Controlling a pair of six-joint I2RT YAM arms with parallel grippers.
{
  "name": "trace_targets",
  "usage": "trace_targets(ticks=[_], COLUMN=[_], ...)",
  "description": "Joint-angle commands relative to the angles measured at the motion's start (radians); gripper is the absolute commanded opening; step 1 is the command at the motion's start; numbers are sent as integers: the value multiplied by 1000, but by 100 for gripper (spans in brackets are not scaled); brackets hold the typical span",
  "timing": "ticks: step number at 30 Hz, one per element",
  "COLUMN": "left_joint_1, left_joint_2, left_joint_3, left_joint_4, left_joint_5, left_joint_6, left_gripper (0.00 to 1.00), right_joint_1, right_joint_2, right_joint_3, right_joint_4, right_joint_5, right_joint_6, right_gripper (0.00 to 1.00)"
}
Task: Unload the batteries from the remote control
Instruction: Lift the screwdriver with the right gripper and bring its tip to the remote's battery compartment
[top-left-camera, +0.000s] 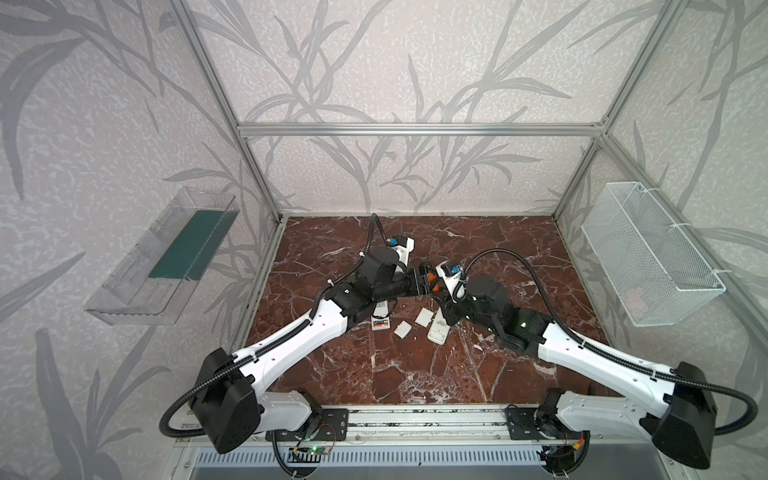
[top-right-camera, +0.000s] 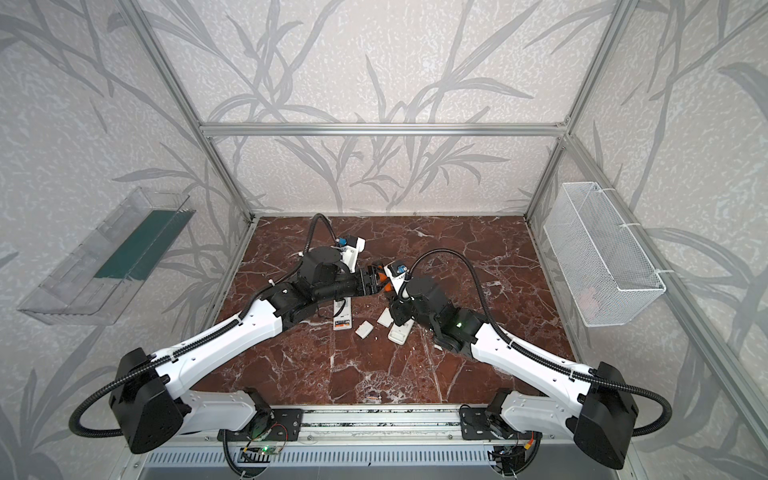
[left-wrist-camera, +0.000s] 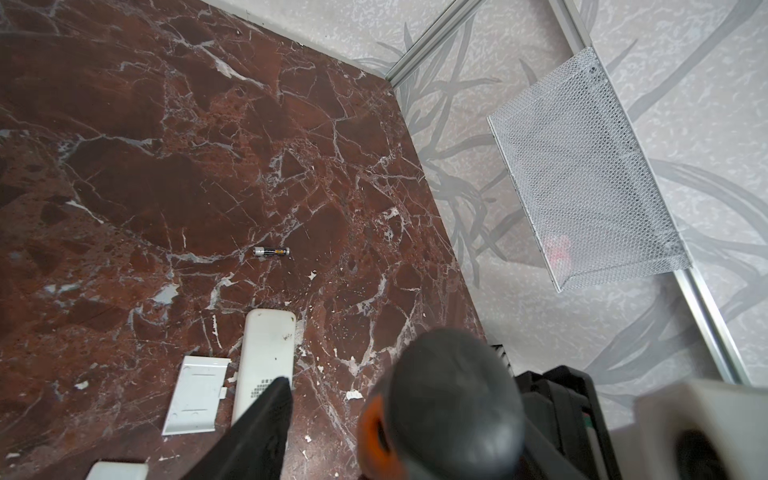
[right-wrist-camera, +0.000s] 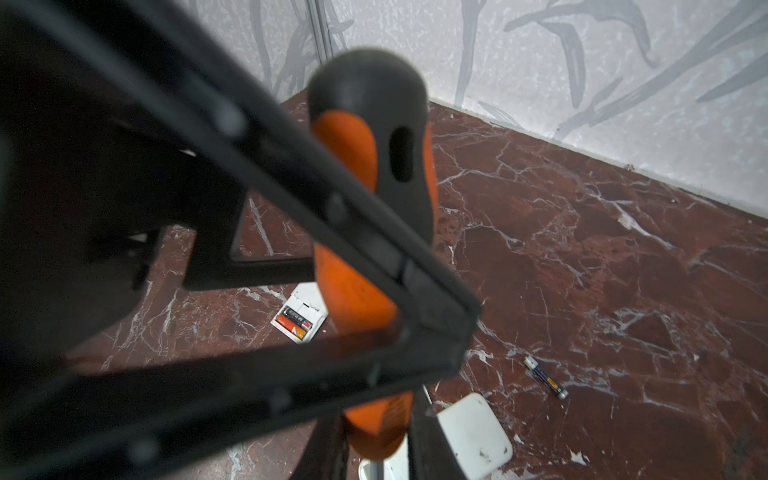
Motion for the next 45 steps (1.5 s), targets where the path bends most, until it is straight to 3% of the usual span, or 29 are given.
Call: trace_targets(ticks=[1, 7, 10, 12, 14, 17, 22, 26, 28, 32, 37, 40, 41, 43, 45], left_joint_1=[-3, -2, 6, 25, 50, 99, 151, 194, 204, 210, 211, 212, 212, 212, 212], left_joint_2=[16, 10, -31, -63, -99, -155, -285, -371, -392, -395, -385, -375, -371, -363, -359], left_joint_3=[8, 12, -12, -22, -30, -59, -175, -245, -247, -234, -237, -236, -233, -221, -204], left_joint_4=[62, 55, 69, 66, 62, 45, 29, 84, 100, 130, 220, 266, 273, 267, 240], left_joint_5=[20, 88, 87, 97, 125, 148, 94, 158, 195, 254, 255, 258, 255, 239, 211], left_joint_6=[19, 125, 162, 191, 224, 282, 422, 435, 436, 418, 342, 298, 286, 261, 242], left_gripper=[59, 20, 11, 9, 6, 4, 0, 0, 0, 0, 0, 0, 0, 0, 8], right_joint_1=[17, 20, 19, 15, -2, -47, -75, -76, -77, -74, -59, -44, -41, -36, -33], right_joint_2=[18, 17, -23, -65, -104, -139, -79, 57, 100, 171, 231, 265, 274, 284, 274], right_joint_3=[42, 16, -16, -46, -74, -118, -100, -49, -49, -34, -8, 14, 23, 35, 32], right_joint_4=[45, 69, 108, 137, 153, 181, 152, 245, 329, 471, 528, 525, 522, 507, 490], right_joint_5=[-29, -61, -102, -144, -197, -242, -210, -521, -618, -721, -752, -757, -756, -724, -653], right_joint_6=[-22, 4, 9, 7, 17, 87, 188, 182, 215, 275, 287, 270, 264, 244, 218], right_gripper=[0, 3, 31, 44, 51, 51, 50, 53, 54, 55, 56, 52, 44, 18, 0])
